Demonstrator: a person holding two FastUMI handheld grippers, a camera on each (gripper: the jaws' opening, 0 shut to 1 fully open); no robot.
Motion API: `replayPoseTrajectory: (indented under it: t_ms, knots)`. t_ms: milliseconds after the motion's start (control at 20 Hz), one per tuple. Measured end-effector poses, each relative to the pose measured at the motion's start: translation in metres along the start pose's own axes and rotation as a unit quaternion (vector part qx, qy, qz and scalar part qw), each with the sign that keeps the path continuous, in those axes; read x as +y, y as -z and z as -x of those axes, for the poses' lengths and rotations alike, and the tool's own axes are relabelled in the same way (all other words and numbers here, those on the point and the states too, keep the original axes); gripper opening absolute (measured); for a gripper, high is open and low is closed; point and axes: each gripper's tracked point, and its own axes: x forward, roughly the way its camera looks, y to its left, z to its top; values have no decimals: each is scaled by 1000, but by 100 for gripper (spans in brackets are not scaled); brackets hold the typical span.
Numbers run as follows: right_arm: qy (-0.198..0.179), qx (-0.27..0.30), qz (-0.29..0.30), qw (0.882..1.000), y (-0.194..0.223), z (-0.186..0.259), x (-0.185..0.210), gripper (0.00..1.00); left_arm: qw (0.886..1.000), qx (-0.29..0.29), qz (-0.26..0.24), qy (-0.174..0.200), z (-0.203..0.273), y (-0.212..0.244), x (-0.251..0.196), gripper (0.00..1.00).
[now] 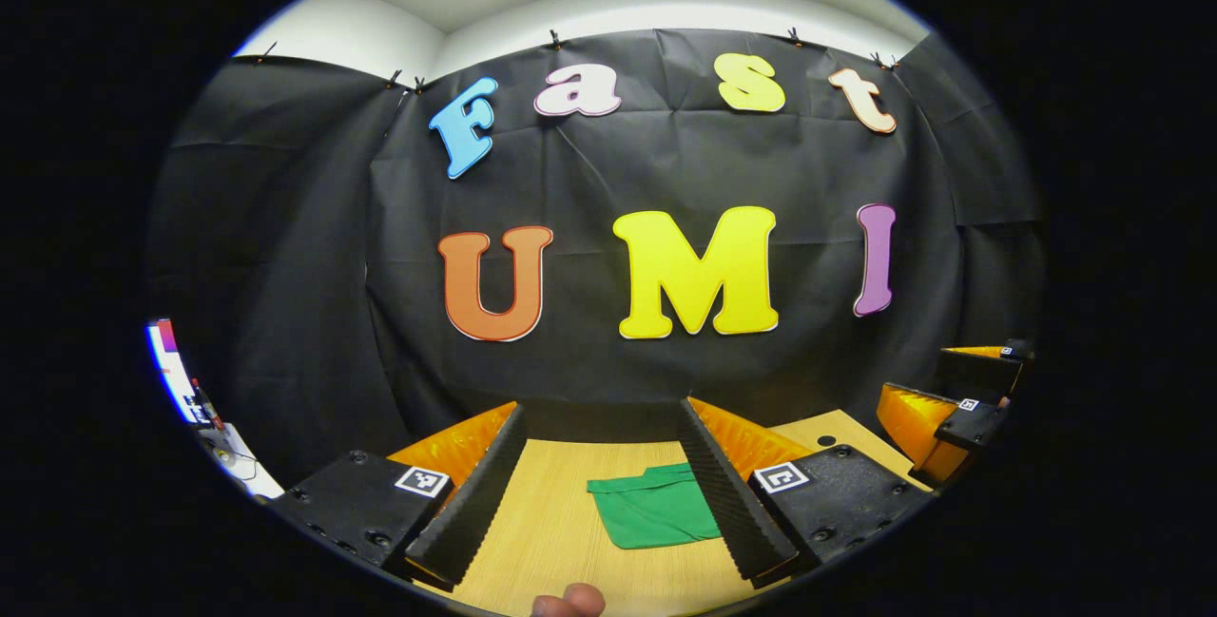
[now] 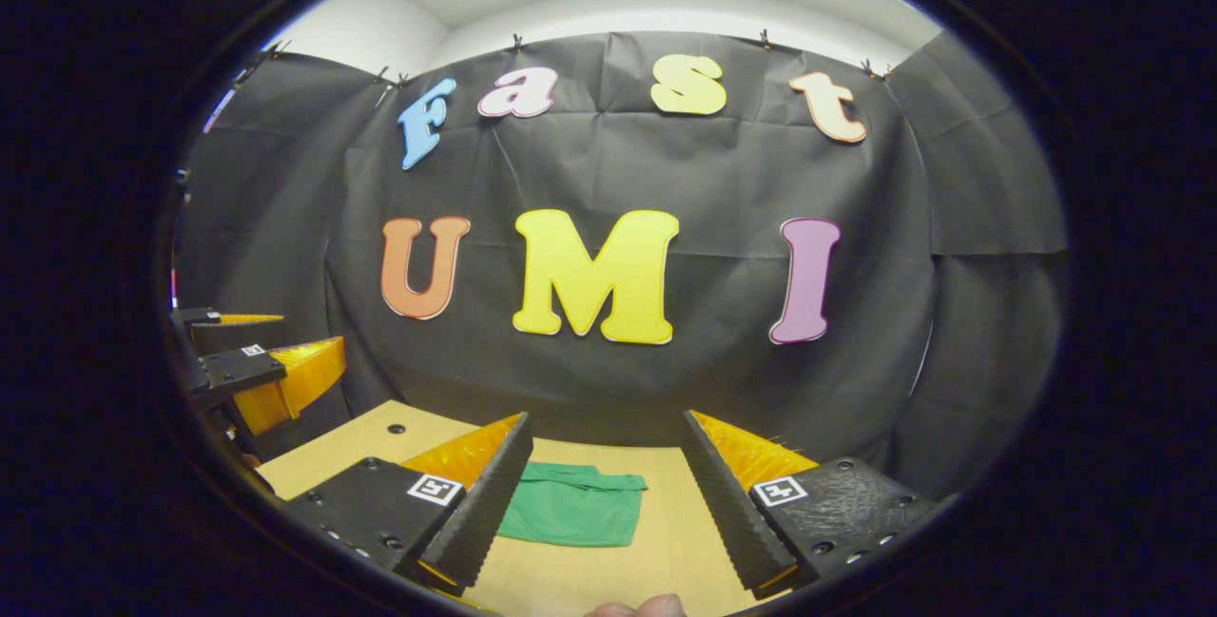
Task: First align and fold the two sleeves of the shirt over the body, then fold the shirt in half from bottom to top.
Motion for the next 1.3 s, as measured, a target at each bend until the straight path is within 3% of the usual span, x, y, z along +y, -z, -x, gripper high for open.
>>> replayPoseTrajectory:
  t_ms: [150, 200, 250, 1050, 1100, 1150, 1300]
  knots:
    - [2, 2, -3, 1000, -2, 1, -1, 95, 1000, 2, 6, 6, 2, 0, -4, 100]
    - [3, -1, -6, 1000, -5, 2, -2, 95, 1000, -1, 4, 7, 2, -2, -4, 94]
    - [4, -5, -6, 1000, -7, 2, -3, 95, 1000, -5, 2, 7, 2, -4, -4, 100]
    - [5, -9, -20, 1000, -10, -7, -1, 96, 1000, -7, 3, 22, -9, -5, -11, 100]
    - [6, -6, -22, 1000, -8, -9, -2, 96, 1000, -6, 3, 22, -10, -4, -11, 94]
    - [6, -5, -24, 1000, -7, -10, -2, 96, 1000, -6, 2, 21, -10, -4, -10, 100]
    - [7, -4, -23, 1000, -8, -11, -3, 96, 1000, -5, 3, 21, -11, -3, -10, 100]
